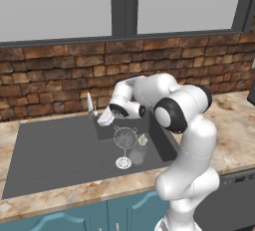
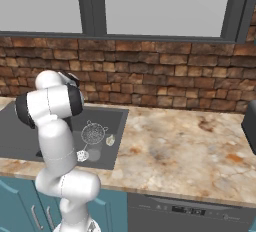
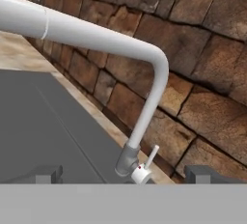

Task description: Pick the glass cup and strainer and place them in the sink. Then turn on the water.

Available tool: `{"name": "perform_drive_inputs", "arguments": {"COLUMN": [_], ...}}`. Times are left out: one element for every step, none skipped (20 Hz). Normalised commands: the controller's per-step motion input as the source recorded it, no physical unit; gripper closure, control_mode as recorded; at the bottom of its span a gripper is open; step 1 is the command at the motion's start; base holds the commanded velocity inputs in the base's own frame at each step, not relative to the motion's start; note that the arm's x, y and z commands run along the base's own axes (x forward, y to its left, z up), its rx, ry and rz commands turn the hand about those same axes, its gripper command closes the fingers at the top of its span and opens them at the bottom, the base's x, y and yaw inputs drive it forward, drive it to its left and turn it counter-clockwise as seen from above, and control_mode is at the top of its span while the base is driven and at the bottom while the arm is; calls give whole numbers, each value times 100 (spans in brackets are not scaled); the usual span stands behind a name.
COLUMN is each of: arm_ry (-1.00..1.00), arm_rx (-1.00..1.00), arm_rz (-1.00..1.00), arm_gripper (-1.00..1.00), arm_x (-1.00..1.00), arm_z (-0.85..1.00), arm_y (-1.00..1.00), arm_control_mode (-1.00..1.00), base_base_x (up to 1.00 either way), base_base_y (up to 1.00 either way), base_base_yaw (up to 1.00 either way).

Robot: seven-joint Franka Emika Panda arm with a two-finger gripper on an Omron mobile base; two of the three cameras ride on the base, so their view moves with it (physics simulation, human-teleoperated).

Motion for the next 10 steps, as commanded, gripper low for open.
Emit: {"name": "perform_drive_inputs", "arguments": {"arm_ry": [0, 0, 0, 0, 0, 0, 0, 0, 0, 0], "arm_rx": [-4, -4, -5, -6, -5, -3, 0, 0, 0, 0], "arm_rz": [-4, -4, -4, -4, -4, -3, -3, -3, -2, -1], "arm_gripper": [-100, -100, -100, -100, -100, -100, -100, -100, -100, -100], "arm_x": [1, 2, 1, 0, 0, 4, 1, 0, 0, 3], "arm_z": [-6, -5, -6, -9, -10, -10, -12, -14, -12, -6], "arm_y": [13, 9, 10, 14, 9, 0, 0, 0, 0, 0], "arm_control_mode": [-100, -100, -100, -100, -100, -100, -100, -100, -100, -100], "base_base_x": [0, 0, 0, 0, 0, 0, 0, 0, 0, 0], "base_base_y": [0, 0, 0, 0, 0, 0, 0, 0, 0, 0], "base_base_yaw": [0, 0, 0, 0, 0, 0, 0, 0, 0, 0]}}
